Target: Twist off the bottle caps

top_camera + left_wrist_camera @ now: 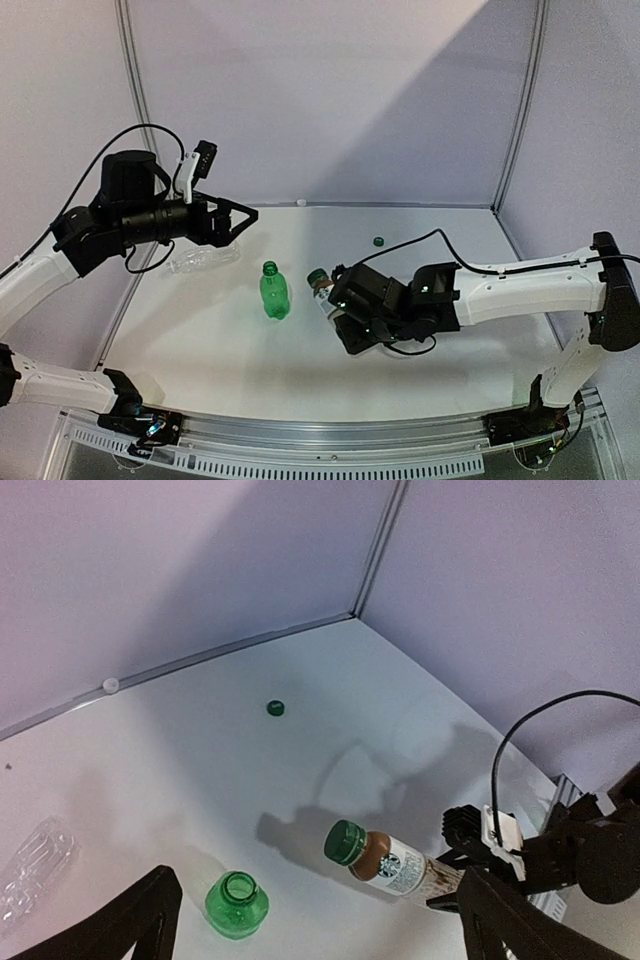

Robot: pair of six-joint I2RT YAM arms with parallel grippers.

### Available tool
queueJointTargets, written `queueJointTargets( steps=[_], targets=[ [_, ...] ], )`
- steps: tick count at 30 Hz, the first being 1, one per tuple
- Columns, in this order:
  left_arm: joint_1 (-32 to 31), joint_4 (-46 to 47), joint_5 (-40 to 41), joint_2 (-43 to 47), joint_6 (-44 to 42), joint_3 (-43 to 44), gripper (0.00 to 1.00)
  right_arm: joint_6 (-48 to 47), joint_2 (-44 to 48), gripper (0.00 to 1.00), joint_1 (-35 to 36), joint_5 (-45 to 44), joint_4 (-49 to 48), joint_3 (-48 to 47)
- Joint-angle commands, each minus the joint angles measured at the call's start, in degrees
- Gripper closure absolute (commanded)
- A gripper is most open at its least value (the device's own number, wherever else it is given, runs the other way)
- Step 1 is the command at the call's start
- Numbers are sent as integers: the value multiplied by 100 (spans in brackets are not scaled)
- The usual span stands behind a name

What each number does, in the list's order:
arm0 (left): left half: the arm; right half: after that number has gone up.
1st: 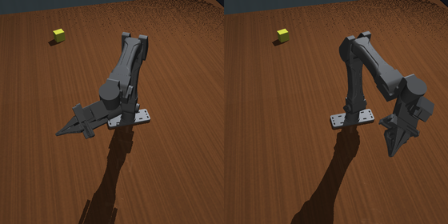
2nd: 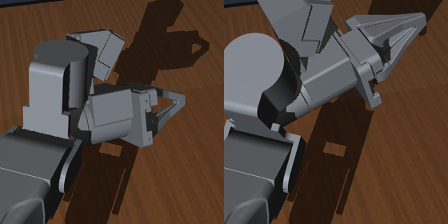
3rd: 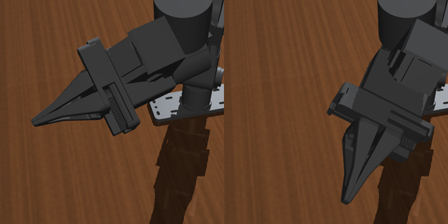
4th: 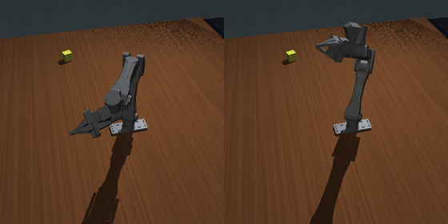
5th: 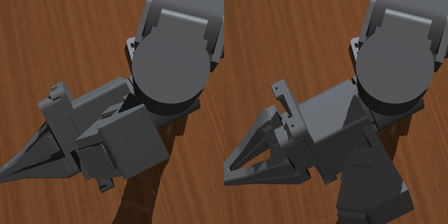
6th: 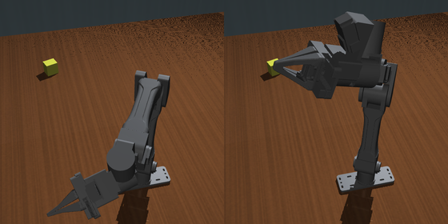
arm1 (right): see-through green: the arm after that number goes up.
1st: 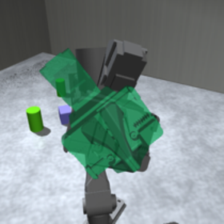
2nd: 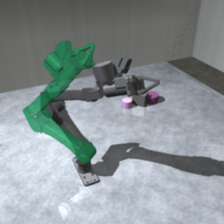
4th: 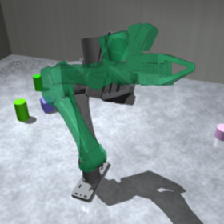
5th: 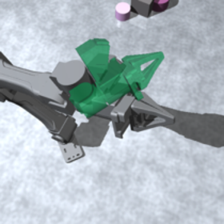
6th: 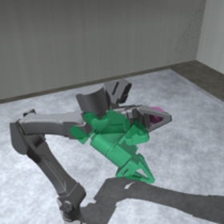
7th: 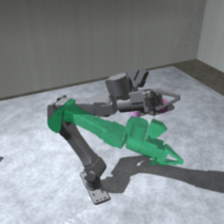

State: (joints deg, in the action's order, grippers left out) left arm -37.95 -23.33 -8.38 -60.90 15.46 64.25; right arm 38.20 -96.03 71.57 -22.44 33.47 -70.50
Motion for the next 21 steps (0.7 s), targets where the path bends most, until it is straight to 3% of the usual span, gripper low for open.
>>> queueJointTargets(
  steps=[1, 9, 15, 21],
  targets=[
    [51, -268, -803, -242, -227, 548, 1, 170, 566, 77, -168, -375, -458, 303],
    [65, 115, -2649, -767, 62, 1389, 5, -94, 1531, 77, -379, -62, -1495, 649],
    [69, 854, -4090, -1225, 623, 1752, 5, -481, 1999, 76, -403, 739, -2468, 566],
    [64, 1225, -4539, -1621, 963, 1858, 5, -789, 1940, 76, -405, 1171, -2757, 134]
  ],
)
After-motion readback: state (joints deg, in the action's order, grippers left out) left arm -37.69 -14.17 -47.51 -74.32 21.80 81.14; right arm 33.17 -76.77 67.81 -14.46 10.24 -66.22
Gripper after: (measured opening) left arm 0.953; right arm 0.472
